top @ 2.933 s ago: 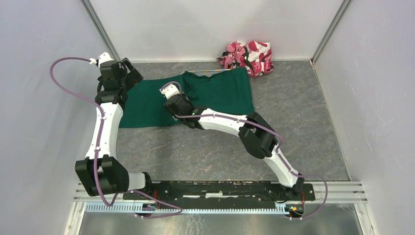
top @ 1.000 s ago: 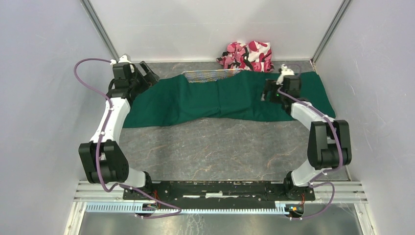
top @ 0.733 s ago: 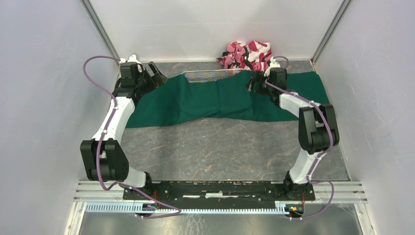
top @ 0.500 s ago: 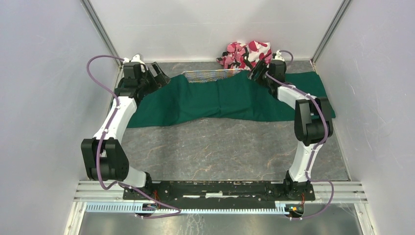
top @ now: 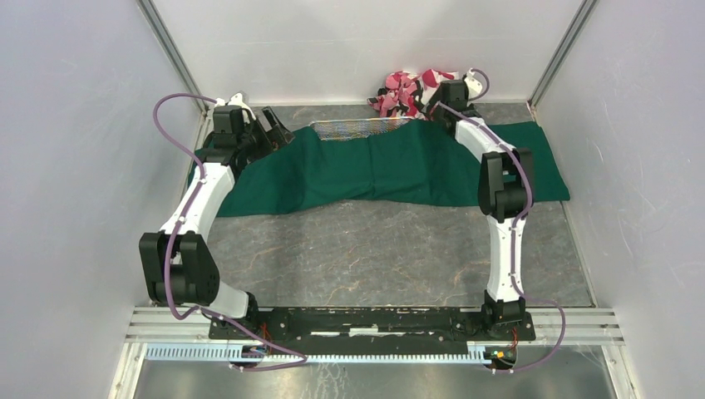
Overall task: Open and lay out the surgical kit
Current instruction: Open the surgical kit at the center of the board.
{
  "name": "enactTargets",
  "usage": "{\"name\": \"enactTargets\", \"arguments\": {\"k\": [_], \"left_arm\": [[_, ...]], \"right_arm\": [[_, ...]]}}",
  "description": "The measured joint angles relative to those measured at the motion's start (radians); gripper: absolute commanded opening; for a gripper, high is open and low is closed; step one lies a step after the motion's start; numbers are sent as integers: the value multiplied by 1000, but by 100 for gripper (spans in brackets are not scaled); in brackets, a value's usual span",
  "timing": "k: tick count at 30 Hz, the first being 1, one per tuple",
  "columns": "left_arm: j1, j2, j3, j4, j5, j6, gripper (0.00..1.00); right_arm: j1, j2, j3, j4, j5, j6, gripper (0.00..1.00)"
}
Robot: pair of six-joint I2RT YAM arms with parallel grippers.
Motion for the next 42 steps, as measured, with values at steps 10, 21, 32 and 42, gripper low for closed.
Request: {"name": "enactTargets", "arguments": {"k": [10,21,32,42], "left_arm": [[0,0,0,4,16,0,98],[-3,0,0,4,16,0,98],[-7,0,0,4,16,0,98],[-10,0,0,4,16,0,98]], "right_arm": [[47,89,97,-110,132,-69,80],[64,101,111,-130,166,-73,23],[63,87,111,-157,167,-51,0],[62,-199,-208,-106,143,-48,0]]}}
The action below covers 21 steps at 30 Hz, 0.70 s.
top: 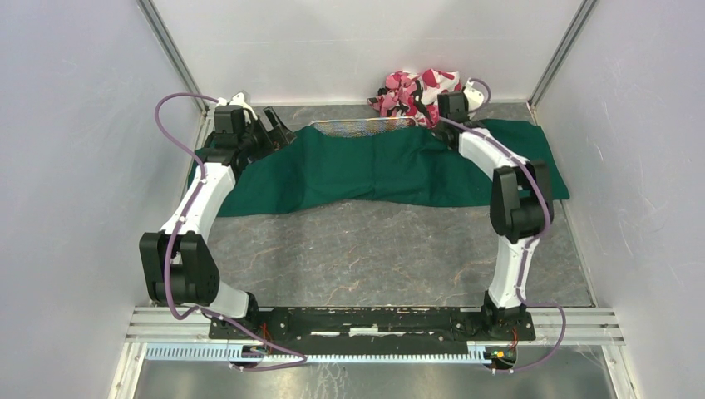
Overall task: Open and lay out the surgical kit
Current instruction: Open the surgical kit at the center of the board.
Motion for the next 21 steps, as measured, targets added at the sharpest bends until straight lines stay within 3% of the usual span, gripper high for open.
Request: {"name": "enactTargets", "arguments": {"k": [13,21], "left_arm": [[-2,-1,0,0,-9,0,98],[-9,0,0,-1,-60,0,98]], "right_arm": [[8,-540,-732,188,-202,-113,0],[9,-832,-1016,241,-304,-219,0]]}}
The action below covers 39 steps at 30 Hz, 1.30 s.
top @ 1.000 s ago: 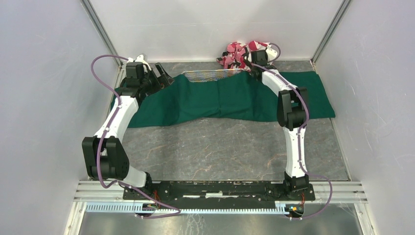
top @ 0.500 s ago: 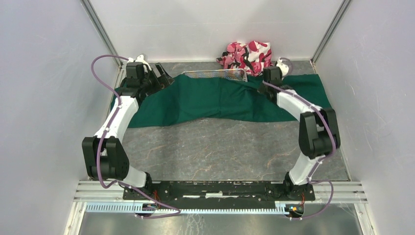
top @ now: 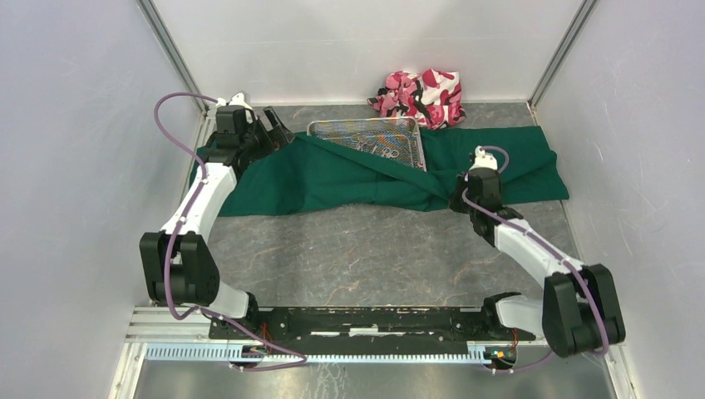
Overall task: Open and lay out the surgical kit
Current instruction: Open the surgical kit at the center of the board.
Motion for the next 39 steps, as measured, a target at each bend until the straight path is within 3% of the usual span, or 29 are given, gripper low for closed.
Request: {"name": "enactTargets", "arguments": {"k": [7,14,23,29,33,39], "left_arm": [[-12,63,40,-50,-74,-2,85],[-10,343,270,-191,-185,-82,91],[49,564,404,-166,-73,-229,98],[60,624,463,-103,-19,-306,79],[66,654,480,-59,15,-391,72],[81,711,482,-52,34,-497,51]], "right_arm": [[0,-78,-77,34,-42,-75,0],[0,-78,-79,63,-68,-99,0],[0,-81,-112,90,-105,-109,0],[0,-91,-138,104,-143,-109,0],[0,-101,-138,108,-153,-114,0],[0,-111,-138,107,-155,-117,0]]}}
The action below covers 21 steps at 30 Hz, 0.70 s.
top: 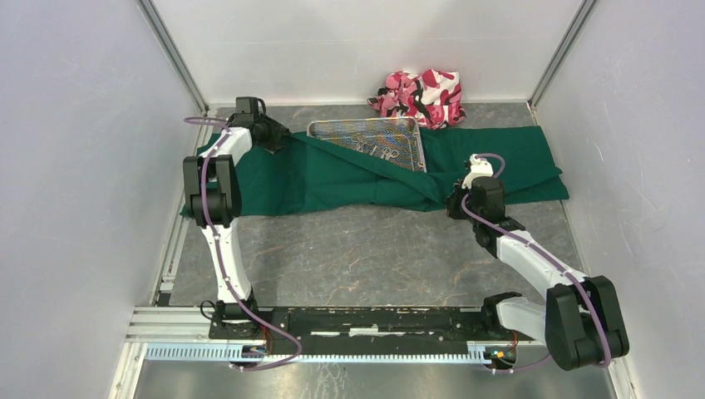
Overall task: Open and lay out the surgical kit
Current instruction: Open the surgical kit at the center of the board.
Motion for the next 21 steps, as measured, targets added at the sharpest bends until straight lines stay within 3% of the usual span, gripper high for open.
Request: {"name": "enactTargets", "arguments": {"k": [10,17,21], "left_arm": [[4,23,5,20,0,-40,4],[-2,-23,-36,39,-32,-37,2],[-6,-229,-231,19,-73,-4,2]], "right_arm": [[0,-34,-26,-1,-26,2,0],[0,-87,-29,-43,-33,-3,0],[0,-171,-29,-161,-32,-15,0]]}}
